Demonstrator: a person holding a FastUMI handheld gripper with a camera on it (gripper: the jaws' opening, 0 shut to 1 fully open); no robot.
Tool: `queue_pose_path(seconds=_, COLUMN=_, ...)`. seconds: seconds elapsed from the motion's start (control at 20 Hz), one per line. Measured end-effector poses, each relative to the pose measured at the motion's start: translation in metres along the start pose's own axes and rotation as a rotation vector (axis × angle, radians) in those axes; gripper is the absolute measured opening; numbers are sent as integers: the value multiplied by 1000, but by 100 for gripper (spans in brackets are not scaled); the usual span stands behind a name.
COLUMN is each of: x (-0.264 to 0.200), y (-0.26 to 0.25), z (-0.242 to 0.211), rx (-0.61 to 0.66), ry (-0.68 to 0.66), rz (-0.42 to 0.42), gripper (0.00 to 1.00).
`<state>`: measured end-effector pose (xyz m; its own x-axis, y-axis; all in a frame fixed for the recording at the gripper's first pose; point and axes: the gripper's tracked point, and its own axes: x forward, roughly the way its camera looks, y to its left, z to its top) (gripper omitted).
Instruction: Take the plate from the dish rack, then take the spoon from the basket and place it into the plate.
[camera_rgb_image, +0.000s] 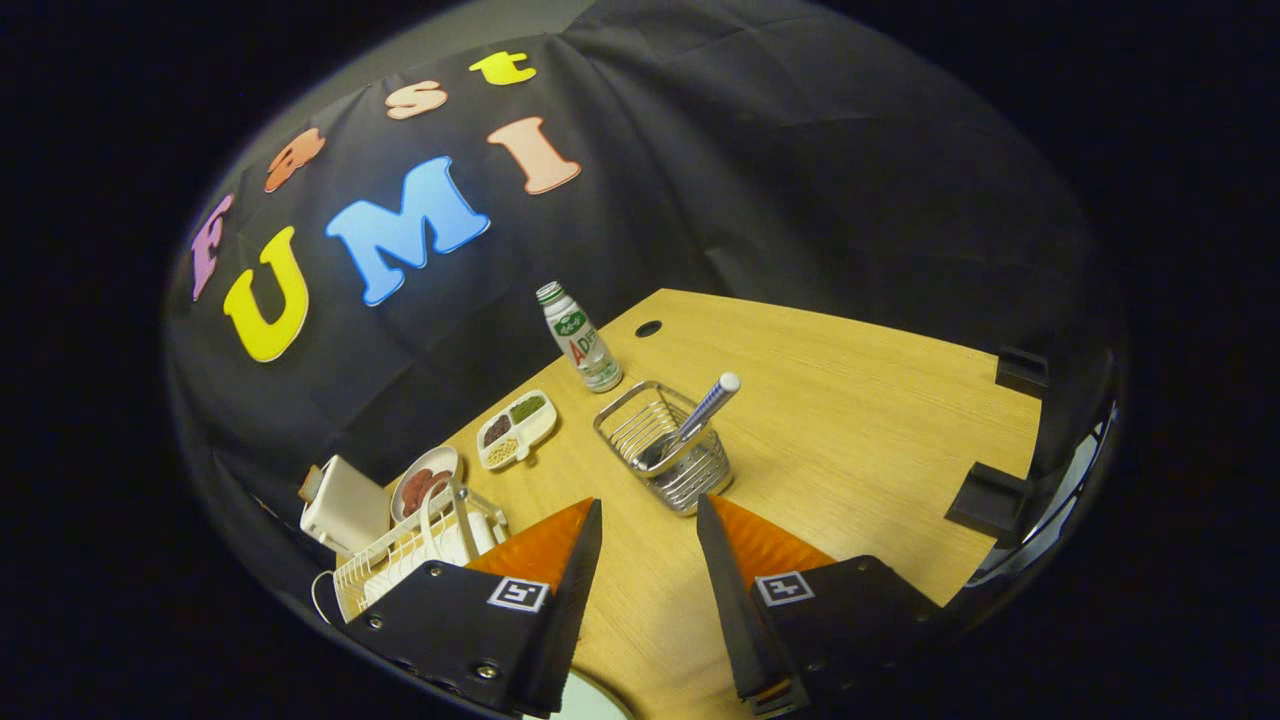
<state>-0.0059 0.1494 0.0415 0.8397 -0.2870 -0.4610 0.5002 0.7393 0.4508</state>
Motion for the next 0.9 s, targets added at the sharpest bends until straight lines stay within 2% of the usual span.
queue_pose_path(seconds=0.35, x=52, y=-26, z=29, rx=19, ry=-34, rz=-73, gripper=60)
queue_pose_path(seconds=0.55, x=77, y=-28, z=32, rx=21, ry=-27, rz=-64, gripper=60)
queue_pose_path(seconds=0.65, x=84, y=-26, z=33, rx=21, ry=-20, rz=-48, gripper=54)
queue_pose_path(seconds=0.75, x=87, y=-25, z=34, rx=17, ry=-20, rz=-44, gripper=54)
queue_pose_path(seconds=0.85, x=82, y=-26, z=37, rx=22, ry=-24, rz=-54, gripper=26)
queue_pose_path(seconds=0.9, x=86, y=-28, z=36, rx=28, ry=-23, rz=-55, gripper=26)
